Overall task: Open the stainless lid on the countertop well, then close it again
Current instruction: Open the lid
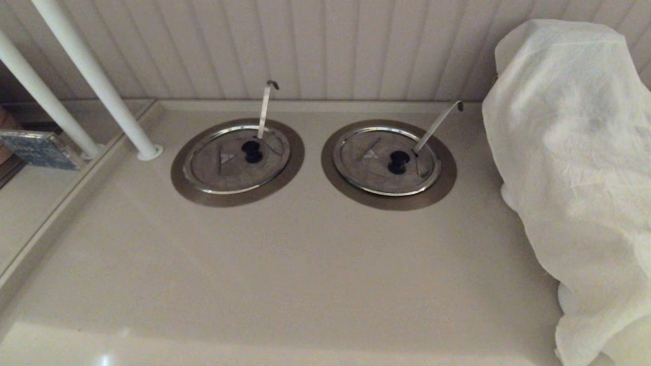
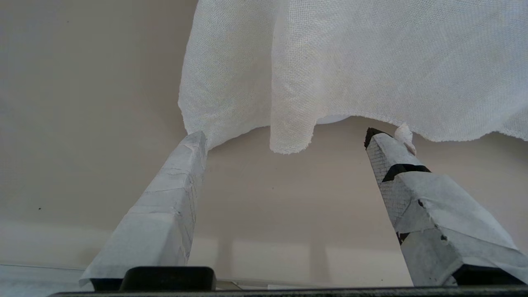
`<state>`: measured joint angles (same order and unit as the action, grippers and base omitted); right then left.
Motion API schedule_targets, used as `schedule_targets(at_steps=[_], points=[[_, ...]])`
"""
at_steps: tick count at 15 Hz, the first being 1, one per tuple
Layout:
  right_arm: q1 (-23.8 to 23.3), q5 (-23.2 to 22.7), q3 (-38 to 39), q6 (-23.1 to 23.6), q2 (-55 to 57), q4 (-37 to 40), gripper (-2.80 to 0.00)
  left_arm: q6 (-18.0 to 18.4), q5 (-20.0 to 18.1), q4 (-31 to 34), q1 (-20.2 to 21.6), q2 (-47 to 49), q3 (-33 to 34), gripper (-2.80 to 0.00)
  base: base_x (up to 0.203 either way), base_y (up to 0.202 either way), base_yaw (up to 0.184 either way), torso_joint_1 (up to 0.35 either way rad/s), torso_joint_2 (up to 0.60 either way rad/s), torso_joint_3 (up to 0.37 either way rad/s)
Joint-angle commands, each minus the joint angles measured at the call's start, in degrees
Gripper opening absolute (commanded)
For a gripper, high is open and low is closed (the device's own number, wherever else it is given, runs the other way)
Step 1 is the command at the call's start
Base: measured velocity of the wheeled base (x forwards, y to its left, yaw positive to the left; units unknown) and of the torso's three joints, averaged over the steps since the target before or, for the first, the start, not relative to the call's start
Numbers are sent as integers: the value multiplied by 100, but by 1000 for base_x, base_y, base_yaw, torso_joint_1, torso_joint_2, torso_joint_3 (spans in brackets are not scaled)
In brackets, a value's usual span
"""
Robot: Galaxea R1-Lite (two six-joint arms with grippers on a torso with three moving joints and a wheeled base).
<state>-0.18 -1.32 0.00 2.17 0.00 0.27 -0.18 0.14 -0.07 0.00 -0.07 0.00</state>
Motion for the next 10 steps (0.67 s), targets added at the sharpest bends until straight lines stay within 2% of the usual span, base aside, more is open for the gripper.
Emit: schedule_targets(at_steps=[1, 7, 8, 10], points=[[1, 0, 9, 9, -9, 0, 0, 0, 4, -1, 8, 7, 9, -280, 0, 0, 0, 0, 0, 0], [1, -9, 9, 3, -9, 0, 0, 18, 4, -10, 0, 7, -9, -280, 0, 0, 0, 0, 0, 0], [1, 0, 9, 3, -9, 0, 0, 17, 19, -12, 4, 7, -178, -280, 0, 0, 0, 0, 0, 0], [1, 0, 9, 3, -9, 0, 0, 1, 23, 180, 5, 102, -1218, -280, 0, 0, 0, 0, 0, 0]])
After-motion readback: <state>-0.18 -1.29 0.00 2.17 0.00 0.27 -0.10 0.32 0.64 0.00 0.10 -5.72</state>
